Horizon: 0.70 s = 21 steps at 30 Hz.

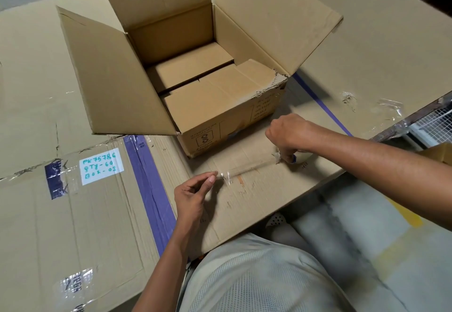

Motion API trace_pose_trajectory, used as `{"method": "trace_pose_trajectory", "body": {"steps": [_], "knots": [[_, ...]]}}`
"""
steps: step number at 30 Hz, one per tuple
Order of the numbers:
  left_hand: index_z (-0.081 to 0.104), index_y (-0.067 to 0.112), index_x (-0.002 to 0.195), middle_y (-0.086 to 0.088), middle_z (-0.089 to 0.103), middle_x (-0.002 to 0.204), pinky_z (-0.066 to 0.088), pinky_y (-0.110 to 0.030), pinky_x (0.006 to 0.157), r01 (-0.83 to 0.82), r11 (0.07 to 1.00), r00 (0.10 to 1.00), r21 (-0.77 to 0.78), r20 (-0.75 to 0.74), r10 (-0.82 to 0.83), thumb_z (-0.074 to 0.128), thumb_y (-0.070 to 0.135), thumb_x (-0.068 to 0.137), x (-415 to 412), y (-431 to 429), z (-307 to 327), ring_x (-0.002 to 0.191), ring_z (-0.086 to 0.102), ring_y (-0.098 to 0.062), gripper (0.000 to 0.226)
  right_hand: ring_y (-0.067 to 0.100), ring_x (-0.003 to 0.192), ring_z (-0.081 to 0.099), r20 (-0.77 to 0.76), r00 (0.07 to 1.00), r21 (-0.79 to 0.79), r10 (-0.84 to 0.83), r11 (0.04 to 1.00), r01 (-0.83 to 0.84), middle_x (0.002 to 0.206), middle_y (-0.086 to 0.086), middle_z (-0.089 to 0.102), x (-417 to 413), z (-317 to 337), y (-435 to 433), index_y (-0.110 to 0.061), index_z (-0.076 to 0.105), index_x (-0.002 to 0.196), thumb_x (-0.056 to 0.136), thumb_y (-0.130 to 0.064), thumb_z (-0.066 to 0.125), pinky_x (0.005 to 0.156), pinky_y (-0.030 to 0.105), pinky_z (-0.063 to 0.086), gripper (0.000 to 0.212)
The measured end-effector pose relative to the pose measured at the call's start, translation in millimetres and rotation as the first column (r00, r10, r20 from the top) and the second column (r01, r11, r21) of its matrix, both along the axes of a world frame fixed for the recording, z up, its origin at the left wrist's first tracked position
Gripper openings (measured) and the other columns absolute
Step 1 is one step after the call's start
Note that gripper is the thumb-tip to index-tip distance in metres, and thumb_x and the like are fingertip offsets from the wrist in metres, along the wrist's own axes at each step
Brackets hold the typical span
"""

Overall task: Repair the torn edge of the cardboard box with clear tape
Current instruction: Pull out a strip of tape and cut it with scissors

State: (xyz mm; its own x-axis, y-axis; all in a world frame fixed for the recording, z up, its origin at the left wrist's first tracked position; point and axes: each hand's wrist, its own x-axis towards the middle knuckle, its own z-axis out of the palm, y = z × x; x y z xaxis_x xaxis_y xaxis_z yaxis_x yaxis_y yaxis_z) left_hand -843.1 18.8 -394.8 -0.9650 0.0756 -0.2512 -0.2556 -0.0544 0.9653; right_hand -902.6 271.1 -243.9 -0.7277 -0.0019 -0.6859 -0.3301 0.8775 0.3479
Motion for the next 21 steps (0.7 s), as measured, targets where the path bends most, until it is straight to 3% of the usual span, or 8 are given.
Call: {"method": "trace_pose_trajectory", "body": {"steps": [5,10,12,17,19,21], "knots": [[0.078,0.001,0.11,-0.013,0.08,0.107,0.055,-0.048,0.103,0.012,1.0,1.0,-0.011,-0.007,-0.012,0.074,0.003,0.09,0,-3,-3,0.109,0.073,-0.032,0.02,0.021,0.089,0.06,-0.009,1.0,-0.016,-0.008,1.0,0.008,0.101,0.005,0.058,0,3,0,-0.008,0.055,0.128,0.083,-0.019,0.081,0.079,0.034,0.057,0.053],[0.077,-0.002,0.11,-0.006,0.081,0.102,0.059,-0.029,0.096,0.024,0.998,0.998,-0.065,-0.051,-0.027,0.072,-0.002,0.089,6,-5,3,0.105,0.075,-0.022,0.021,0.022,0.084,0.055,-0.046,0.999,-0.004,-0.011,1.0,0.011,0.103,0.009,0.061,6,2,0,-0.006,0.056,0.126,0.083,-0.007,0.077,0.072,0.033,0.055,0.048],[0.077,-0.002,0.109,-0.005,0.081,0.101,0.059,-0.028,0.095,-0.012,0.998,0.998,-0.067,-0.057,0.008,0.073,-0.001,0.089,9,-10,5,0.104,0.075,-0.02,0.021,0.022,0.084,0.053,-0.067,0.998,-0.022,-0.009,1.0,0.007,0.094,0.006,0.057,7,2,2,-0.006,0.056,0.125,0.083,-0.003,0.074,0.071,0.033,0.054,0.045],[0.077,0.002,0.105,-0.002,0.081,0.094,0.06,-0.028,0.088,-0.124,0.99,0.988,-0.068,-0.103,0.116,0.073,0.001,0.09,8,-35,22,0.091,0.075,-0.019,0.016,0.022,0.087,0.065,0.0,0.994,0.015,-0.109,0.994,0.109,0.103,0.008,0.068,7,4,8,-0.006,0.065,0.116,0.082,-0.016,0.08,0.072,0.032,0.056,0.038],[0.078,0.006,0.1,-0.002,0.081,0.089,0.057,-0.036,0.083,-0.16,0.984,0.975,-0.078,-0.165,0.146,0.074,0.004,0.089,8,-45,35,0.08,0.073,-0.022,0.012,0.019,0.072,0.065,0.046,0.973,-0.011,-0.226,0.974,0.226,0.086,0.005,0.067,2,11,15,-0.008,0.067,0.098,0.081,-0.025,0.081,0.066,0.029,0.054,0.028],[0.078,0.013,0.097,-0.001,0.08,0.088,0.051,-0.045,0.078,-0.172,0.976,0.956,-0.133,-0.26,0.133,0.077,0.01,0.09,10,-55,49,0.076,0.069,-0.026,0.008,0.016,0.051,0.064,0.097,0.933,-0.079,-0.347,0.932,0.355,0.092,0.008,0.072,-2,19,26,-0.006,0.071,0.1,0.079,-0.035,0.082,0.051,0.023,0.051,0.038]]}}
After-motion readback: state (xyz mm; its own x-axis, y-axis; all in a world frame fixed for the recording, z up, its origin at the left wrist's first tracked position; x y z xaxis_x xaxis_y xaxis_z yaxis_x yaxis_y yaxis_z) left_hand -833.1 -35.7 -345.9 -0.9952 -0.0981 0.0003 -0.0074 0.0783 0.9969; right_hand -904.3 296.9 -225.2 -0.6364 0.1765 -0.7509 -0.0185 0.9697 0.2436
